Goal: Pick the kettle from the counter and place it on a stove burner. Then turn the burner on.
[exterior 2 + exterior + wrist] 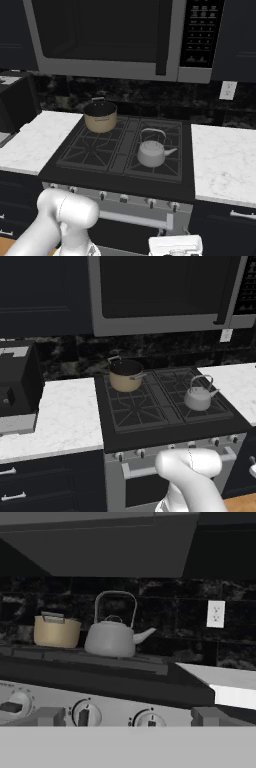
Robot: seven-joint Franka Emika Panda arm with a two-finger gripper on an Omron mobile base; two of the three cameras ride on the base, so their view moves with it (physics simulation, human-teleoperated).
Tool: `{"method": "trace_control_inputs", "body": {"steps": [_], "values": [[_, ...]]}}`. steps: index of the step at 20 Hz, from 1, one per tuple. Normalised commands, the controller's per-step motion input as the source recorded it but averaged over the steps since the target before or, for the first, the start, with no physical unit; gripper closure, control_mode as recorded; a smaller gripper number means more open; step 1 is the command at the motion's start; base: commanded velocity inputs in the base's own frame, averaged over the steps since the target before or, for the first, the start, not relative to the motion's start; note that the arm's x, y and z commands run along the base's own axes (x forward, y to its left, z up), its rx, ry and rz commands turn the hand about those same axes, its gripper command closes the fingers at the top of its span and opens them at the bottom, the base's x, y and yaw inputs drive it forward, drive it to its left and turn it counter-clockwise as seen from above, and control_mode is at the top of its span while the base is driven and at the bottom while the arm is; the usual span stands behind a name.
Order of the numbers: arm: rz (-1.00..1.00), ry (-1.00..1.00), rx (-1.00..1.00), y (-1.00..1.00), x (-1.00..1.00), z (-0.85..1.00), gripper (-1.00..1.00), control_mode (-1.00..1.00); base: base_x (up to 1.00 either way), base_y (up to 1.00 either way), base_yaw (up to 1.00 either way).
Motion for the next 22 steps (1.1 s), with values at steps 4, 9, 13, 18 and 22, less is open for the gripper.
{"method": "trace_control_inputs", "body": {"steps": [4, 9, 13, 18, 22], "values": [[0.00, 0.00, 0.00, 0.00, 0.60, -0.01, -1.00, -1.00, 0.00, 0.00, 0.00], [0.00, 0.00, 0.00, -0.02, 0.65, -0.17, -1.00, -1.00, 0.00, 0.00, 0.00], [0.00, 0.00, 0.00, 0.00, 0.65, -0.19, -1.00, -1.00, 0.00, 0.00, 0.00], [0.00, 0.04, 0.06, -0.29, 0.26, -0.44, -1.00, -1.00, 0.00, 0.00, 0.00], [0.00, 0.04, 0.19, -0.31, 0.20, -0.29, -1.00, -1.00, 0.00, 0.00, 0.00]]}}
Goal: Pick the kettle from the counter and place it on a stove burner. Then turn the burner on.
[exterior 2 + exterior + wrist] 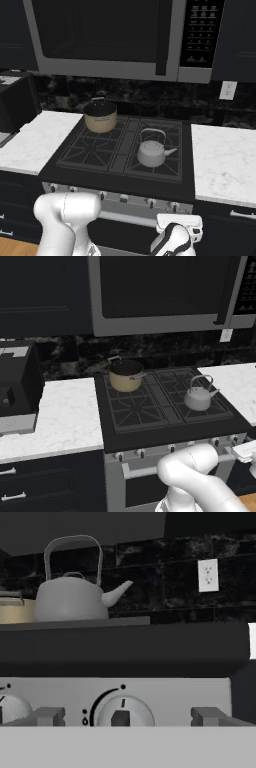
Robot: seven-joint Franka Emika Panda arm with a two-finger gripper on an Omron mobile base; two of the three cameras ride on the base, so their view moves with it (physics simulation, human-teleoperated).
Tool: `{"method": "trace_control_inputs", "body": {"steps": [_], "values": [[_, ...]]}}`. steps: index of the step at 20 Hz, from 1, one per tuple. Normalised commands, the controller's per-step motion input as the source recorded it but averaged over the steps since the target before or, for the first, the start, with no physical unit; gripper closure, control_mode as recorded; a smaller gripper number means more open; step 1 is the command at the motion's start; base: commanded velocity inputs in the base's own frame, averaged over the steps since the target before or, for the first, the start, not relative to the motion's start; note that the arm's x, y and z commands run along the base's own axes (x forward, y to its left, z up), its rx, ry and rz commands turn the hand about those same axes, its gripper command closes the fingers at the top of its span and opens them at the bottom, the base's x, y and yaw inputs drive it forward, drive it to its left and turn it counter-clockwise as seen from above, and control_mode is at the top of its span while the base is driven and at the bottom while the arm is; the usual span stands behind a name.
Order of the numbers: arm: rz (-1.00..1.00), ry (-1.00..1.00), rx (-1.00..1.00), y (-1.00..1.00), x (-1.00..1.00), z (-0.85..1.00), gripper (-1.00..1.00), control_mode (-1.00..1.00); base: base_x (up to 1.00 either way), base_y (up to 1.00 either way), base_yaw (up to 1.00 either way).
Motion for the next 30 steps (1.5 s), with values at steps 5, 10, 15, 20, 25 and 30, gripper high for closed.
{"method": "trace_control_inputs", "body": {"steps": [5, 10, 15, 20, 25, 30], "values": [[0.00, 0.01, 0.08, -0.11, 0.16, -0.20, -1.00, -1.00, 0.00, 0.00, 0.00], [0.02, -0.04, -0.06, 0.29, 0.00, -0.26, -1.00, -1.00, 0.00, 0.00, 0.00], [0.00, -0.02, -0.11, 0.35, 0.01, -0.11, -1.00, -1.00, 0.00, 0.00, 0.00], [0.00, 0.00, 0.00, 0.00, 0.22, 0.07, -1.00, -1.00, 0.00, 0.00, 0.00], [0.00, 0.00, 0.01, 0.00, 0.06, 0.08, -1.00, -1.00, 0.00, 0.00, 0.00], [0.00, 0.00, 0.00, -0.30, 0.00, 0.00, -1.00, -1.00, 0.00, 0.00, 0.00]]}}
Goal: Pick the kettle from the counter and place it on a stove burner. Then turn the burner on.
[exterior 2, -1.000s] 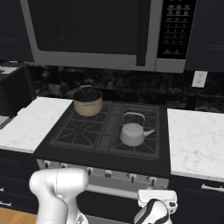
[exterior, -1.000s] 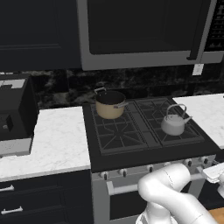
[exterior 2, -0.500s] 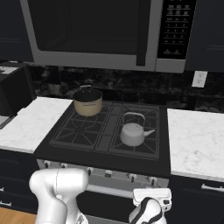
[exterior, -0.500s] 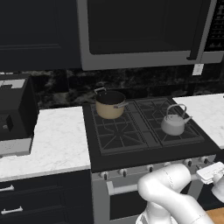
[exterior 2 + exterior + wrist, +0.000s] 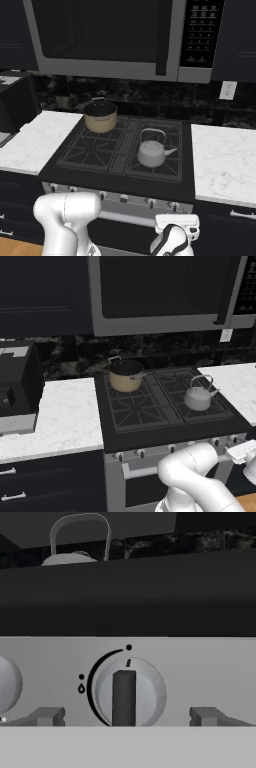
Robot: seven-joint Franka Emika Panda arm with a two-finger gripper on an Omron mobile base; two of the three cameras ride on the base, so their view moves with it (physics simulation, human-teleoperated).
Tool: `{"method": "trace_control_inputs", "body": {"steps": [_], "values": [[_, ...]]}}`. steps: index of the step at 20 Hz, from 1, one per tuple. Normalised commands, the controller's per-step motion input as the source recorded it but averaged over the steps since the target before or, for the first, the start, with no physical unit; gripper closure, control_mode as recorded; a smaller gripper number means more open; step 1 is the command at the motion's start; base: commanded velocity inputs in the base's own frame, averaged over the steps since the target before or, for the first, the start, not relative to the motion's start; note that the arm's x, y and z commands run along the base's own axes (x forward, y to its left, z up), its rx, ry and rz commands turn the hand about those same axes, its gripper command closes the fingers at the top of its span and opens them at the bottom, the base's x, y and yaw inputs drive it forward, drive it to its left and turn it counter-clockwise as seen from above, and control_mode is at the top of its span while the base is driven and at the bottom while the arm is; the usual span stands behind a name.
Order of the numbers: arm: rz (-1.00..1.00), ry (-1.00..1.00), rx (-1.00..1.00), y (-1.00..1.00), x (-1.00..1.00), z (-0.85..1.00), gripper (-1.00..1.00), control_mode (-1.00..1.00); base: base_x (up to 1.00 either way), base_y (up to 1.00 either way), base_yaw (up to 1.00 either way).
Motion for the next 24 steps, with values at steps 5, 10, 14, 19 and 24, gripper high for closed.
{"method": "trace_control_inputs", "body": {"steps": [5, 10, 14, 19, 24], "values": [[0.00, 0.00, 0.00, -0.01, 0.05, 0.00, -1.00, -1.00, 0.00, 0.00, 0.00], [0.00, -0.01, 0.00, 0.00, 0.01, 0.05, -1.00, -1.00, 0.00, 0.00, 0.00], [0.00, -0.01, 0.00, 0.00, 0.00, 0.06, -1.00, -1.00, 0.00, 0.00, 0.00], [0.00, 0.00, 0.00, 0.04, 0.00, 0.03, -1.00, -1.00, 0.00, 0.00, 0.00], [0.00, 0.00, 0.00, 0.00, 0.00, 0.03, -1.00, -1.00, 0.00, 0.00, 0.00]]}}
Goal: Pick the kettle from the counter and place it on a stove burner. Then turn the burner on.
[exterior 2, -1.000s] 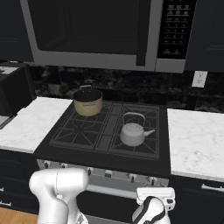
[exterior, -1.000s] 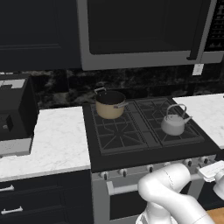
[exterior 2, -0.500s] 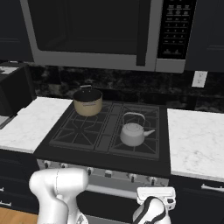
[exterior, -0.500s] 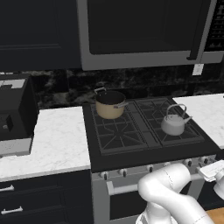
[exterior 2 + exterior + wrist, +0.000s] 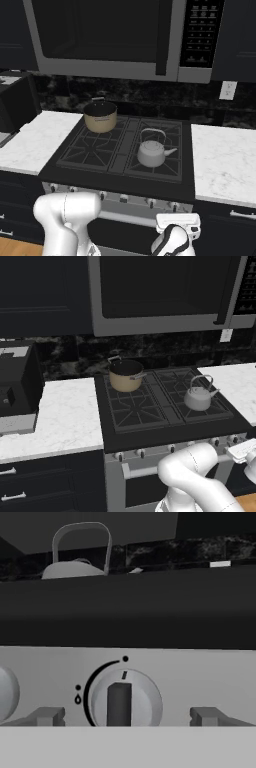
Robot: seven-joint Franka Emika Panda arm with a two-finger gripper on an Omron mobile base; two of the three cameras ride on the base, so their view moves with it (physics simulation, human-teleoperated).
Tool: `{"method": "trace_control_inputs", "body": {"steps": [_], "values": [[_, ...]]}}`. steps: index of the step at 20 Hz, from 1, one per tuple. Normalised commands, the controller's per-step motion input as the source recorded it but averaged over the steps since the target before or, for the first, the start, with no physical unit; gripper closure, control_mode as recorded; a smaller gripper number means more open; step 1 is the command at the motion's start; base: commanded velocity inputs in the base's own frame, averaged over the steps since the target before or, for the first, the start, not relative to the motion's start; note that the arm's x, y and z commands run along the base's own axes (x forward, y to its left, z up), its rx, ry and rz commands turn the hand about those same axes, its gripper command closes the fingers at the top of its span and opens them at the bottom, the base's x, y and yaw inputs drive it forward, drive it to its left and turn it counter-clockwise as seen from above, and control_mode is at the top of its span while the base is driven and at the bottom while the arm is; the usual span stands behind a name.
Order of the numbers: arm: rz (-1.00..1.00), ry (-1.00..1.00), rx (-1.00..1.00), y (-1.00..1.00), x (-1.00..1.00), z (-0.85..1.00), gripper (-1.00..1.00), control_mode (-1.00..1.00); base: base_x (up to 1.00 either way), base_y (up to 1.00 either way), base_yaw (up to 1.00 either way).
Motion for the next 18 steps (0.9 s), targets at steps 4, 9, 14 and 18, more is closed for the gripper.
{"method": "trace_control_inputs", "body": {"steps": [4, 9, 14, 18], "values": [[0.00, 0.00, 0.00, 0.08, 0.00, 0.14, -1.00, -1.00, 0.00, 0.00, 0.00], [0.00, 0.00, 0.00, 0.00, 0.00, 0.00, 1.00, -1.00, 0.00, 0.00, 0.00], [0.00, 0.00, 0.00, 0.00, 0.00, 0.00, 1.00, -1.00, 0.00, 0.00, 0.00], [0.00, -0.04, 0.00, 0.00, 0.00, 0.00, 1.00, -1.00, 0.00, 0.00, 0.00]]}}
